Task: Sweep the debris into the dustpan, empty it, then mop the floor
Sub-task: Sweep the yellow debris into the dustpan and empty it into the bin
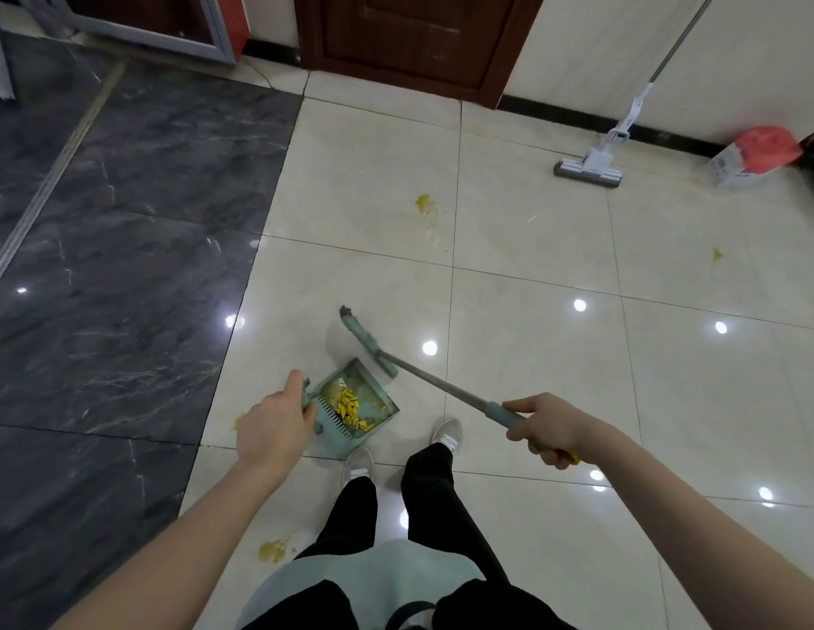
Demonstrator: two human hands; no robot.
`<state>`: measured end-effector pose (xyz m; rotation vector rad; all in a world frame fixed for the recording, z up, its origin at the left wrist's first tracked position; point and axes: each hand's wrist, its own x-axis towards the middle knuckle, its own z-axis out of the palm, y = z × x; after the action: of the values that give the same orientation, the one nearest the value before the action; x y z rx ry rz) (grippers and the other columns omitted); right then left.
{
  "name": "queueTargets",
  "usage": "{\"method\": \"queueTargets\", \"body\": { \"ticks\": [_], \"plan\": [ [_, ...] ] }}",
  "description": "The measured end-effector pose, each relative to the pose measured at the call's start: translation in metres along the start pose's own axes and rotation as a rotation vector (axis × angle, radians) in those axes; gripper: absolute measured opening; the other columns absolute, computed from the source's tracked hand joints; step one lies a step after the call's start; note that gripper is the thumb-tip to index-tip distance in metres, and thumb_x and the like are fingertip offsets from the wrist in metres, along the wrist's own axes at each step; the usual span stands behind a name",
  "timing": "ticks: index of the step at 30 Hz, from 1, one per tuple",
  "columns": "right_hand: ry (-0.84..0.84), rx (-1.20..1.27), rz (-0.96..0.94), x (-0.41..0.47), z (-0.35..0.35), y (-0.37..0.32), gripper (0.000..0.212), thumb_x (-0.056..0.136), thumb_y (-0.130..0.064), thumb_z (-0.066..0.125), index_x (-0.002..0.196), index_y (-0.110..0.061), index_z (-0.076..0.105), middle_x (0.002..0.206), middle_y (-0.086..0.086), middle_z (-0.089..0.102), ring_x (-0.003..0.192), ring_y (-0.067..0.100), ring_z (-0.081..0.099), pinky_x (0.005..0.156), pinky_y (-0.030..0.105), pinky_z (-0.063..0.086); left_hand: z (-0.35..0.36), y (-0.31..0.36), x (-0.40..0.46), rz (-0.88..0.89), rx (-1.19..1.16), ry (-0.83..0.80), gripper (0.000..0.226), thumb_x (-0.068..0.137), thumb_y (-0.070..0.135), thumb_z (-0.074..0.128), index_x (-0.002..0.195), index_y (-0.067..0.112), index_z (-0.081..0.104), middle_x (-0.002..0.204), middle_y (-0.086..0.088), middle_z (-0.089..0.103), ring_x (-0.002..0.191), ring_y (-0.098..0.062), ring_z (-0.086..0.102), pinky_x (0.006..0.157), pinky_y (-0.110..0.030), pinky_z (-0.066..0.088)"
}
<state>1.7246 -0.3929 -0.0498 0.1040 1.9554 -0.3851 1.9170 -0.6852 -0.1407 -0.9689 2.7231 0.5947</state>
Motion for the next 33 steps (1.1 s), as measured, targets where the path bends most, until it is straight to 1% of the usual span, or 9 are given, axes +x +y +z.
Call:
{"method": "queueTargets", "body": {
  "ticks": [5, 8, 10, 16, 19, 22, 27, 31, 33],
  "plan": [
    [0.124, -0.205, -0.023, 0.015, 0.018, -0.006, 0.051, 0.092, -0.004, 0.048, 0.139, -0.021, 0.051, 0.069, 0.007, 0.047, 0.041, 0.020, 0.044, 0.039, 0.021, 0.037, -0.001, 0.003, -0.002, -0.004, 0.008, -0.010, 0.025, 0.093, 0.033, 0.051, 0.110, 0.020, 0.039, 0.084, -0.009, 0.067, 0.075, -0.034, 0.064, 0.056, -0.035, 0.043],
    [0.097, -0.238, 0.005, 0.022, 0.033, 0.003, 0.047, 0.089, 0.000, 0.044, 0.134, -0.010, 0.054, 0.070, 0.009, 0.048, 0.039, 0.020, 0.046, 0.038, 0.022, 0.038, 0.000, 0.006, -0.002, -0.002, 0.017, -0.019, 0.025, 0.093, 0.032, 0.050, 0.111, 0.018, 0.040, 0.083, -0.009, 0.067, 0.073, -0.033, 0.063, 0.055, -0.034, 0.042],
    [0.044, -0.179, 0.037, 0.022, 0.045, 0.012, 0.045, 0.091, 0.000, 0.046, 0.135, -0.008, 0.053, 0.064, 0.009, 0.046, 0.039, 0.019, 0.045, 0.038, 0.023, 0.038, 0.001, 0.008, -0.002, 0.001, 0.023, -0.015, 0.026, 0.093, 0.032, 0.050, 0.112, 0.018, 0.041, 0.082, -0.009, 0.067, 0.073, -0.034, 0.064, 0.054, -0.034, 0.041],
    [-0.171, 0.066, 0.081, 0.010, 0.069, 0.024, 0.058, 0.094, -0.005, 0.050, 0.148, -0.023, 0.041, 0.061, 0.006, 0.037, 0.042, 0.016, 0.033, 0.042, 0.021, 0.029, 0.005, 0.016, -0.001, 0.009, 0.038, -0.013, 0.025, 0.094, 0.032, 0.049, 0.111, 0.016, 0.041, 0.080, -0.009, 0.066, 0.071, -0.034, 0.063, 0.054, -0.034, 0.040],
    [-0.252, 0.187, 0.082, 0.007, 0.056, 0.020, 0.050, 0.095, -0.008, 0.053, 0.142, -0.022, 0.049, 0.061, 0.006, 0.039, 0.041, 0.013, 0.030, 0.039, 0.018, 0.027, 0.005, 0.014, 0.000, 0.012, 0.032, -0.006, 0.025, 0.093, 0.031, 0.052, 0.110, 0.016, 0.041, 0.076, -0.008, 0.064, 0.068, -0.034, 0.062, 0.053, -0.033, 0.040],
    [-0.220, 0.226, 0.067, 0.003, 0.033, 0.021, 0.045, 0.094, -0.010, 0.056, 0.137, -0.021, 0.055, 0.063, 0.007, 0.042, 0.039, 0.013, 0.030, 0.038, 0.017, 0.026, 0.002, 0.009, 0.001, -0.014, 0.033, -0.004, 0.025, 0.091, 0.032, 0.054, 0.106, 0.017, 0.042, 0.077, -0.011, 0.066, 0.069, -0.035, 0.063, 0.054, -0.034, 0.043],
    [-0.118, 0.222, 0.049, -0.006, -0.001, 0.035, 0.049, 0.092, -0.011, 0.058, 0.139, -0.023, 0.053, 0.064, 0.007, 0.043, 0.038, 0.013, 0.030, 0.038, 0.017, 0.026, -0.005, 0.004, 0.017, -0.167, -0.049, -0.037, 0.025, 0.085, 0.038, 0.060, 0.096, 0.018, 0.050, 0.086, -0.014, 0.065, 0.079, -0.038, 0.063, 0.066, -0.035, 0.049],
    [-0.015, 0.236, 0.035, -0.001, -0.022, 0.053, 0.055, 0.091, -0.010, 0.060, 0.143, -0.024, 0.048, 0.065, 0.008, 0.043, 0.040, 0.015, 0.032, 0.040, 0.019, 0.027, -0.007, 0.013, 0.034, -0.158, -0.097, -0.111, 0.027, 0.078, 0.048, 0.054, 0.084, 0.022, 0.051, 0.077, -0.006, 0.067, 0.064, -0.029, 0.068, 0.069, -0.038, 0.057],
    [0.030, 0.258, 0.036, 0.004, -0.031, 0.061, 0.055, 0.091, -0.009, 0.060, 0.143, -0.022, 0.049, 0.065, 0.009, 0.044, 0.040, 0.015, 0.032, 0.041, 0.019, 0.027, -0.010, 0.025, 0.042, -0.145, -0.085, -0.096, 0.030, 0.076, 0.051, 0.051, 0.082, 0.021, 0.052, 0.074, -0.005, 0.067, 0.064, -0.028, 0.069, 0.068, -0.037, 0.057]
  ]
}}
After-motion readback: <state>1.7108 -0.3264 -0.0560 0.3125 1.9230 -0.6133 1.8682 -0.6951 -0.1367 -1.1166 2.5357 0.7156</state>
